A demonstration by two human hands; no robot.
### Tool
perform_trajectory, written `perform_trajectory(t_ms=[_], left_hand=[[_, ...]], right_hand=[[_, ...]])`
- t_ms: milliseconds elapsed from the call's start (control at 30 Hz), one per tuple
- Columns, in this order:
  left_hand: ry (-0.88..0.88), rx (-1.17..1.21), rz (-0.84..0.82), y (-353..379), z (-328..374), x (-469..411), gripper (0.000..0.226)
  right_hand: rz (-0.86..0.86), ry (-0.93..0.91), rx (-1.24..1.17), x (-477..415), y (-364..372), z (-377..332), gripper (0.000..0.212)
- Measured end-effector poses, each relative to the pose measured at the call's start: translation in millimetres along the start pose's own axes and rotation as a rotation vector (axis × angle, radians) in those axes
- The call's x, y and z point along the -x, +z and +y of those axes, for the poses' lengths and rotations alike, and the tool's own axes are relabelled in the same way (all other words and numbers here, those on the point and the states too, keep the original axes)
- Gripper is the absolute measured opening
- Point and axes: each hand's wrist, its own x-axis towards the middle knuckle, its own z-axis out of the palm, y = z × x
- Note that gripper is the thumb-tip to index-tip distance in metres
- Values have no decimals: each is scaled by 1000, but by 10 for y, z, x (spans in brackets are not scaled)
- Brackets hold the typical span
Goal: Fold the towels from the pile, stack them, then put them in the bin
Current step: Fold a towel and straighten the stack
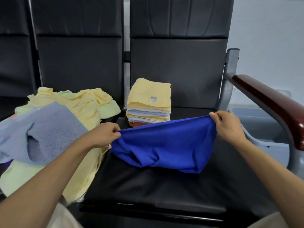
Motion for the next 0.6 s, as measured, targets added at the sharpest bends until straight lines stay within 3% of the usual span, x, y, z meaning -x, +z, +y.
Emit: perform_trajectory(t_ms=[233, 333, 433, 500, 600], left_hand=[[-75, 14, 128, 26, -68, -56, 15], [-100, -28, 172, 11, -117, -55, 16], [-184, 2, 275, 0, -121, -34, 31], [-234, 280, 341, 7, -94, -14, 35], [-212, 881, 442, 29, -1, -33, 27]], right_hand=[[-71, 123, -406, -46, 67, 34, 16], [-33, 84, -326, -84, 96, 123, 9], [0, 65, -253, -88, 113, 163, 11], [30, 63, -254, -76, 147, 158, 10], [111, 66, -301, -36, 188, 88, 13]])
